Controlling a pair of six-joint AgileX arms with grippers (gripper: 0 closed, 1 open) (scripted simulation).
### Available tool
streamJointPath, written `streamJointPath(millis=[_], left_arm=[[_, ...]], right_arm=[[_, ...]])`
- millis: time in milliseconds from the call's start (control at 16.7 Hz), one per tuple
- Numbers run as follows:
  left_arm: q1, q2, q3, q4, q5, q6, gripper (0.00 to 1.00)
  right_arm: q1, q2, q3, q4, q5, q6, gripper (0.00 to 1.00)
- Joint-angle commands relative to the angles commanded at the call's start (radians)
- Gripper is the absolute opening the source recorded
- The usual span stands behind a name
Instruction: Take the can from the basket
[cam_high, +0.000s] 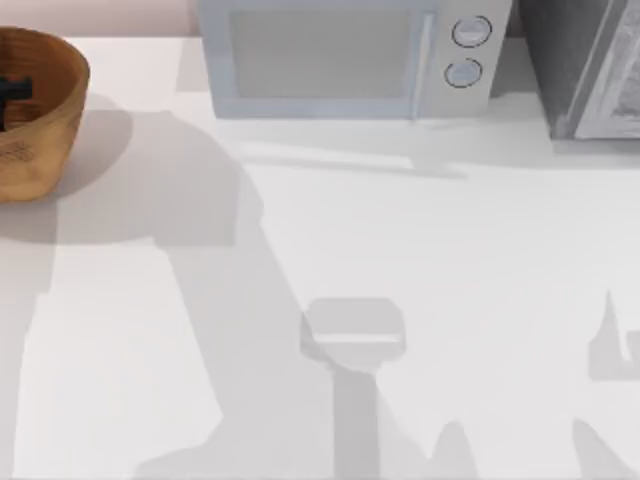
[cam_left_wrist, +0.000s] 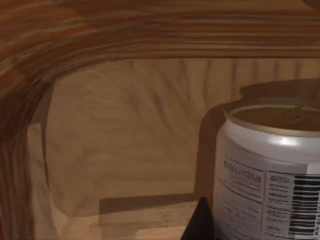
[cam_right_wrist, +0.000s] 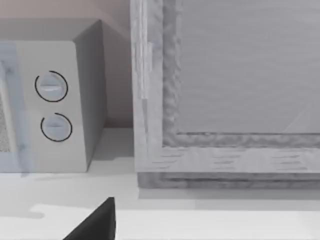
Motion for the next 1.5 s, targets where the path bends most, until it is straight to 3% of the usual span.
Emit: streamJointPath(millis=[360,780,1080,1500], left_arm=[[0.000,0.000,0.000,0.000,0.000,0.000,0.00],[-0.004,-0.181,-0.162,0.044,-0.013,-0.028,0.00],[-0.027,-0.499,-0.464,0.197,-0.031,-0.055,0.00],[-0.080,-1.191,-1.070,0.541,-0.071,-0.102,0.00]], right_arm=[[0.000,0.000,0.000,0.000,0.000,0.000,1.00],[0.000,0.000,0.000,0.000,0.000,0.000,1.00],[0.000,0.000,0.000,0.000,0.000,0.000,1.00],[0.000,0.000,0.000,0.000,0.000,0.000,1.00]])
